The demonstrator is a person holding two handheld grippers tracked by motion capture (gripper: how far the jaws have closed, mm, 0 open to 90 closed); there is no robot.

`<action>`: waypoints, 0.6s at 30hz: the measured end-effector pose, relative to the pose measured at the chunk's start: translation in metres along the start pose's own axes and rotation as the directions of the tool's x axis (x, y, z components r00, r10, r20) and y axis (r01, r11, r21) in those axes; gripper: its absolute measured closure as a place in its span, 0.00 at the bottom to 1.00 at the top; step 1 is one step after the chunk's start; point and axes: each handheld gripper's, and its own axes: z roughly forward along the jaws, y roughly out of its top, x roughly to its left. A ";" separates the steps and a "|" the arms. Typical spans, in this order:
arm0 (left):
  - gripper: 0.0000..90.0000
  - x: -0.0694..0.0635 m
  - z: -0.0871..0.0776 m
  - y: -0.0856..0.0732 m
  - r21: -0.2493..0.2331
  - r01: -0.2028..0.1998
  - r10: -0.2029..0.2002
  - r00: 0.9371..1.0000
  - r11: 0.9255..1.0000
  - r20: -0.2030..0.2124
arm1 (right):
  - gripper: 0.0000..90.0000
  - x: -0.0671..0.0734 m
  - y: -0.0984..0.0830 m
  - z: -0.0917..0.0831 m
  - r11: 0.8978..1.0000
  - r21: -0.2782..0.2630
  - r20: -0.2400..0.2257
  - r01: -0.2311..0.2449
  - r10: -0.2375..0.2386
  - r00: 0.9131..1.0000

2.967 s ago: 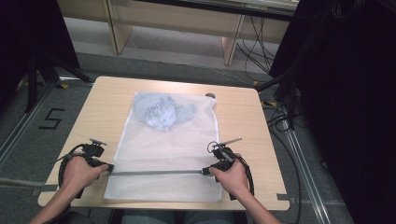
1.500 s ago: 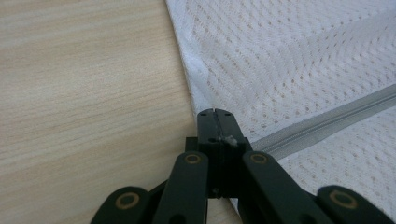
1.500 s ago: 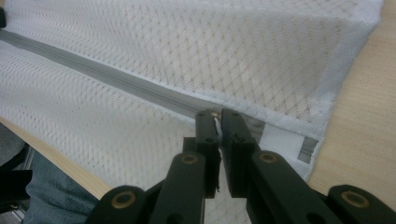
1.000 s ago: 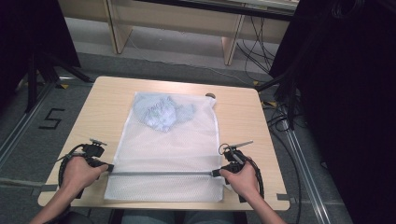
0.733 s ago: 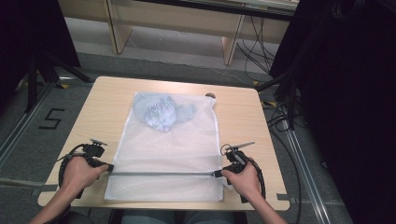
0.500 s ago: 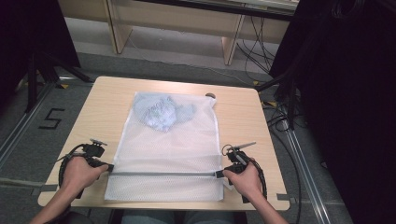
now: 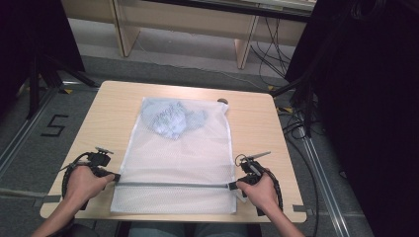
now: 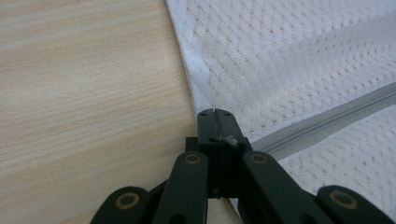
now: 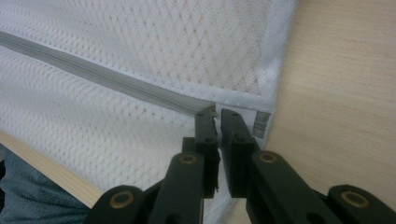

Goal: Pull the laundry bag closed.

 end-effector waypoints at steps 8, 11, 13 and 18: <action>1.00 -0.001 0.000 -0.001 -0.009 0.001 -0.001 1.000 1.000 -0.009 | 0.89 -0.002 -0.003 -0.004 0.998 -0.059 0.016 0.028 -0.027 0.999; 0.99 -0.001 0.000 -0.001 -0.016 0.001 -0.001 1.000 1.000 -0.005 | 0.83 -0.006 -0.005 -0.009 0.995 -0.095 0.012 0.035 -0.034 0.999; 0.94 -0.001 -0.001 -0.001 -0.022 -0.003 0.003 1.000 1.000 0.000 | 0.79 -0.009 -0.007 -0.012 0.992 -0.121 0.014 0.032 -0.031 0.999; 0.85 -0.001 -0.005 0.000 -0.074 0.013 -0.015 1.000 0.997 -0.018 | 0.69 -0.028 -0.009 -0.023 0.980 -0.187 0.055 0.061 -0.052 0.997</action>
